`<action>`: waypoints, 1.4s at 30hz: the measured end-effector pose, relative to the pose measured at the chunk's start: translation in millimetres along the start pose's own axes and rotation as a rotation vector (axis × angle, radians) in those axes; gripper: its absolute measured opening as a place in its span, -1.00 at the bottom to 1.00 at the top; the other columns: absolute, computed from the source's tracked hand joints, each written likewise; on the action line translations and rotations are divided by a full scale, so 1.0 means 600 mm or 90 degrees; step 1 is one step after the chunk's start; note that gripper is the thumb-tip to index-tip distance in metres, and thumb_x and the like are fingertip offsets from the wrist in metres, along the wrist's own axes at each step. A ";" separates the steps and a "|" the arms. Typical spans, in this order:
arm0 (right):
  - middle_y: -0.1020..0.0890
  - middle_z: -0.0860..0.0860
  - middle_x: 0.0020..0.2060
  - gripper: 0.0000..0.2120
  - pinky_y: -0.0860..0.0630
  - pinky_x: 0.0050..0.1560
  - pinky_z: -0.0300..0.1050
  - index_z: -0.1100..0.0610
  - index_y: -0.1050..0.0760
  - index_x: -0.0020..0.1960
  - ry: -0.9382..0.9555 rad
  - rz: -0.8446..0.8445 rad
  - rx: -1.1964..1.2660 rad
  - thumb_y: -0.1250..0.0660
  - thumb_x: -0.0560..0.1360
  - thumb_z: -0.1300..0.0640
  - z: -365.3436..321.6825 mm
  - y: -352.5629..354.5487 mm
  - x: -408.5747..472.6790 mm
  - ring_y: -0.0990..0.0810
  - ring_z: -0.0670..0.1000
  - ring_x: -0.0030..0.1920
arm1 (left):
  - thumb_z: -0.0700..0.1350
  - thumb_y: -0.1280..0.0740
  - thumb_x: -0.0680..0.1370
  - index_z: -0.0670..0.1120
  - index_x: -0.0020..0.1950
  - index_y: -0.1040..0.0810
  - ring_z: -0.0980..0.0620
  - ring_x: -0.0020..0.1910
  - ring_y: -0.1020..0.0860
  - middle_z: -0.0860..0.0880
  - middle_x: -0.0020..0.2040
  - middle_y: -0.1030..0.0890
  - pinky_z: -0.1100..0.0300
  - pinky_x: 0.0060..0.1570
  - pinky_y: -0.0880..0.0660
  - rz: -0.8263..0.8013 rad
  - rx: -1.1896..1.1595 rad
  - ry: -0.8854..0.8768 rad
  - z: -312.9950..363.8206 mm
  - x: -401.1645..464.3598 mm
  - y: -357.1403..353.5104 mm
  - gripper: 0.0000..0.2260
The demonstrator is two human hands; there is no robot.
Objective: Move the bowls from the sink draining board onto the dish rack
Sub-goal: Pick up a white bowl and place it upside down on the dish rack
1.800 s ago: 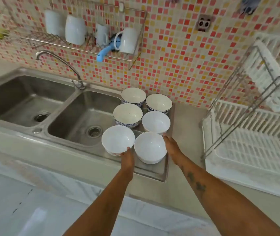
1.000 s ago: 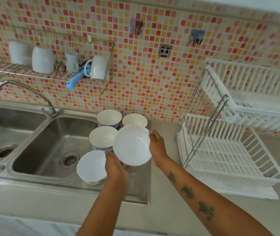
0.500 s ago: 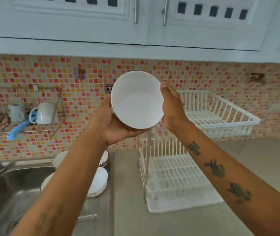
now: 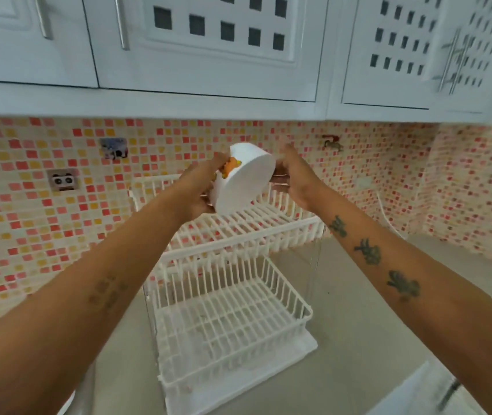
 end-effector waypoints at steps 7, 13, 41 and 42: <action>-0.60 0.11 0.08 -0.39 -0.52 0.20 0.00 0.12 -0.47 0.19 -0.126 -0.005 -0.134 -0.14 0.44 -0.37 0.084 0.026 0.087 -0.59 0.11 0.06 | 0.17 -0.48 0.40 -0.05 0.09 -0.31 0.00 -0.11 -0.47 -0.09 0.10 -0.50 0.15 -0.26 -0.42 0.005 0.339 -0.133 -0.037 0.116 -0.053 -0.50; -0.63 0.17 0.13 -0.54 -0.54 0.11 0.06 0.16 -0.51 0.23 -0.160 -0.016 -0.118 -0.26 0.49 -0.14 0.147 0.036 0.128 -0.60 0.16 0.03 | 0.15 -0.56 0.29 -0.05 0.05 -0.30 -0.14 0.11 -0.53 -0.13 0.18 -0.49 0.01 -0.05 -0.55 0.005 0.481 -0.160 -0.075 0.172 -0.079 -0.43; -0.53 0.18 0.24 -0.59 -0.45 -0.04 -0.07 0.29 -0.35 0.39 -0.168 0.040 -0.284 -0.10 0.57 0.20 0.171 0.059 0.155 -0.51 0.13 0.03 | 0.09 -0.48 0.42 -0.06 0.44 -0.16 -0.11 0.29 -0.43 -0.13 0.39 -0.30 0.03 0.25 -0.49 -0.063 0.485 -0.039 -0.126 0.182 -0.102 -0.27; -0.49 0.17 0.33 -0.56 -0.44 0.02 -0.07 0.26 -0.34 0.42 -0.127 0.058 -0.310 -0.11 0.56 0.19 0.159 0.061 0.153 -0.52 0.14 0.13 | 0.11 -0.45 0.45 -0.06 0.49 -0.11 -0.13 0.35 -0.41 -0.14 0.45 -0.28 0.00 0.32 -0.44 -0.066 0.460 -0.021 -0.121 0.176 -0.095 -0.24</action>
Point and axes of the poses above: each hand's wrist, its own x-axis towards the middle knuckle, its own y-axis out of the back of the hand, z = x × y, the point moved 7 cm from there along x, towards the middle knuckle
